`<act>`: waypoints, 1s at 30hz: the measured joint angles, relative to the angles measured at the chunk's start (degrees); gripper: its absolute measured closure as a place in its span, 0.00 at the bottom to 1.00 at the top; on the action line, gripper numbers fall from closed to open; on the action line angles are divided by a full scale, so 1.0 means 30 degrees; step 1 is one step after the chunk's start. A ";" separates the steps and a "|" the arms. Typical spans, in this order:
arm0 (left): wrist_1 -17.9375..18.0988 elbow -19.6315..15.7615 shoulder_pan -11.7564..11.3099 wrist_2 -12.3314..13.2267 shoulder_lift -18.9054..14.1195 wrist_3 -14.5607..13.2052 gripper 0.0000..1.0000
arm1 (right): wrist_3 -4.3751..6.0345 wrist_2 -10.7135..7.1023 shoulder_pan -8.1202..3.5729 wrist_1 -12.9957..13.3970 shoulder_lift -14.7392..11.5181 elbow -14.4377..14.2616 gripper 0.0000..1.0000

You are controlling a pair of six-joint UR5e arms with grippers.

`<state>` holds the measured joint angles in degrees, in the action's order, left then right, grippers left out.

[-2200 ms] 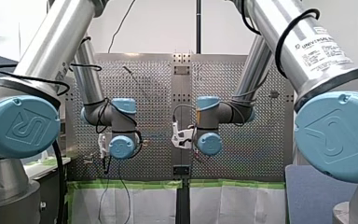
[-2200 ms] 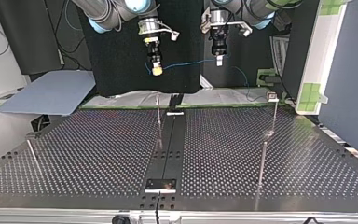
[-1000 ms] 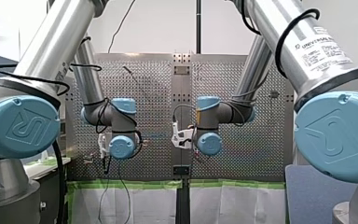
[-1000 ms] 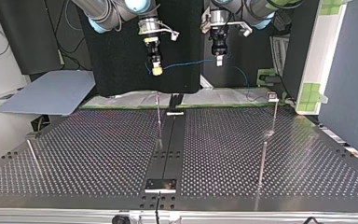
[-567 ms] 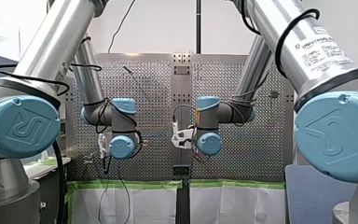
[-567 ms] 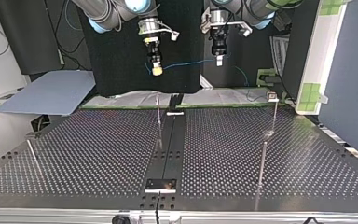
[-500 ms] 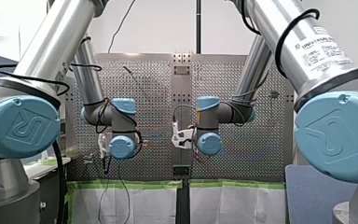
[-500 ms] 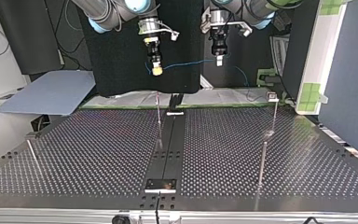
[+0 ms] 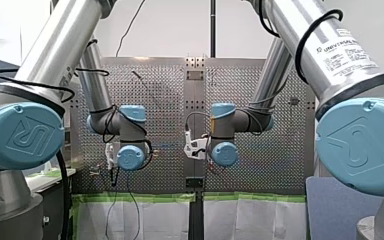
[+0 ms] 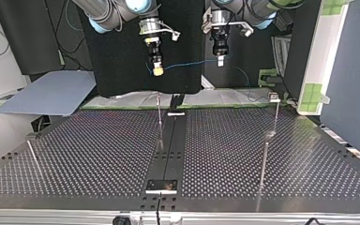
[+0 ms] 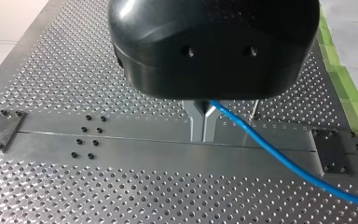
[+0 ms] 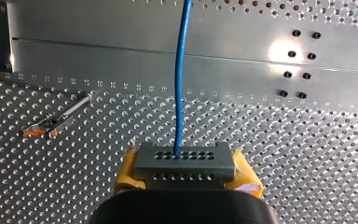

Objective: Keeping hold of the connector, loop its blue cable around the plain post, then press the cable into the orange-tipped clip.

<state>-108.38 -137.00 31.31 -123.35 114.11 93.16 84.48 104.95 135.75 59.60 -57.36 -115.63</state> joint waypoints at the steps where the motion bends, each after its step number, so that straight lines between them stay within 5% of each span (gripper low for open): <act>1: 0.0000 0.0000 0.0000 0.0000 0.0000 0.0000 1.00 | 0.0002 0.0000 0.0000 -0.0001 -0.0001 -0.0001 1.00; 30: -0.0583 -0.0117 -0.0087 -0.0030 0.0289 0.0000 1.00 | 0.0002 0.0000 0.0000 -0.0059 -0.0001 -0.0002 1.00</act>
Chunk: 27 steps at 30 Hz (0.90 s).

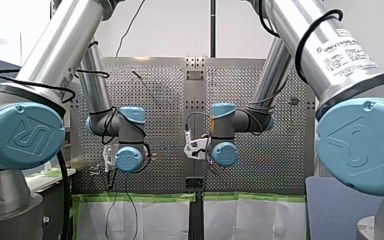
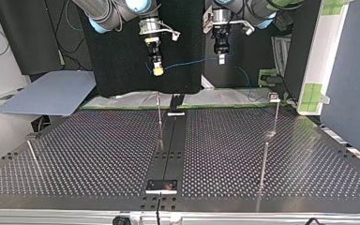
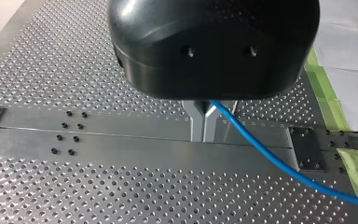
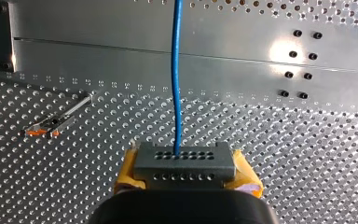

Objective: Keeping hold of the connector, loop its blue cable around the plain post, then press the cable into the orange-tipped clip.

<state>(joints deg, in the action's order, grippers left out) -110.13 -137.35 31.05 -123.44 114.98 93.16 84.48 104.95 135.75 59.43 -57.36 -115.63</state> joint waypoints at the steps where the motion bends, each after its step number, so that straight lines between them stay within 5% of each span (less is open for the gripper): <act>1: -0.0001 0.0000 0.0000 0.0000 0.0001 0.0000 1.00 | 0.0001 0.0000 0.0000 -0.0002 -0.0001 0.0001 1.00; 13: -0.0044 -0.0156 0.0000 0.0128 0.0244 0.0228 1.00 | 0.0069 -0.0069 0.0072 -0.0072 0.0072 0.0074 1.00; 19: -0.0060 -0.0257 0.0000 0.0199 0.0925 0.0475 1.00 | 0.0653 -0.0793 0.0876 -0.0651 0.0875 0.0500 1.00; 22: -0.0061 -0.0259 0.0000 0.0203 0.1066 0.0491 1.00 | 0.0732 -0.0958 0.1338 -0.0734 0.1414 0.0543 1.00; 27: -0.0062 -0.0263 0.0000 0.0205 0.1110 0.0498 1.00 | 0.0757 -0.1016 0.1578 -0.0759 0.2344 0.0554 1.00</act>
<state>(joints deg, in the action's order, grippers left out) -110.31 -138.14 31.05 -122.82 118.31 94.65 86.75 101.90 140.49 57.15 -50.33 -113.97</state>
